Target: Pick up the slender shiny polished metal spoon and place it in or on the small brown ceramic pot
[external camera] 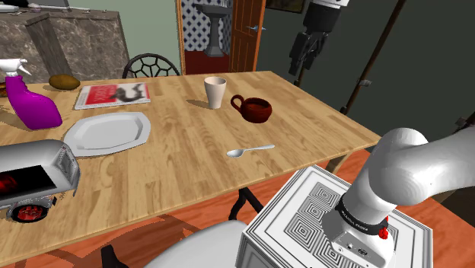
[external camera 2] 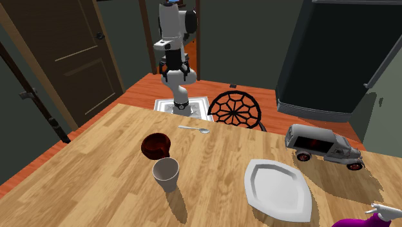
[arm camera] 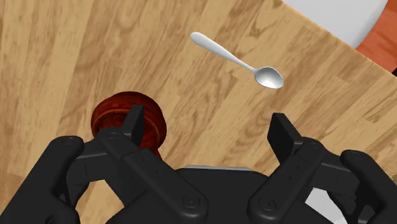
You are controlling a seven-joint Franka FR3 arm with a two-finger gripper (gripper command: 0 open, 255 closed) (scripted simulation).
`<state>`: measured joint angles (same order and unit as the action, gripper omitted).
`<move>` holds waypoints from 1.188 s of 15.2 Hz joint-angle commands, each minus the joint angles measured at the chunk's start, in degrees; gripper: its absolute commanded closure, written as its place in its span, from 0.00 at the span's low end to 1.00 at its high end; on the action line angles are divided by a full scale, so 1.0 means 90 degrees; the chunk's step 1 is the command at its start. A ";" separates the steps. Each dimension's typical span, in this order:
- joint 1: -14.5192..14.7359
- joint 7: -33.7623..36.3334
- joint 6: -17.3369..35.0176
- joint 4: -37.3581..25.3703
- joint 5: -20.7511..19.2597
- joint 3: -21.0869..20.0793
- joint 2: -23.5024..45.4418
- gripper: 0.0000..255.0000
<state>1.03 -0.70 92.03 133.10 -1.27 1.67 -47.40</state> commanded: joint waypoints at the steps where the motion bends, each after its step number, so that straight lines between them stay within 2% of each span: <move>1: 0.0000 0.0000 0.0000 0.0000 0.0000 0.0000 0.0000 0.00; 10: 0.0781 -0.1587 0.1339 0.0814 -0.0509 -0.0170 0.1207 0.00; 18: 0.1314 -0.2768 0.2643 0.1455 -0.1112 -0.0410 0.2432 0.00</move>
<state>12.27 -24.36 113.86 145.28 -10.45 -1.67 -27.15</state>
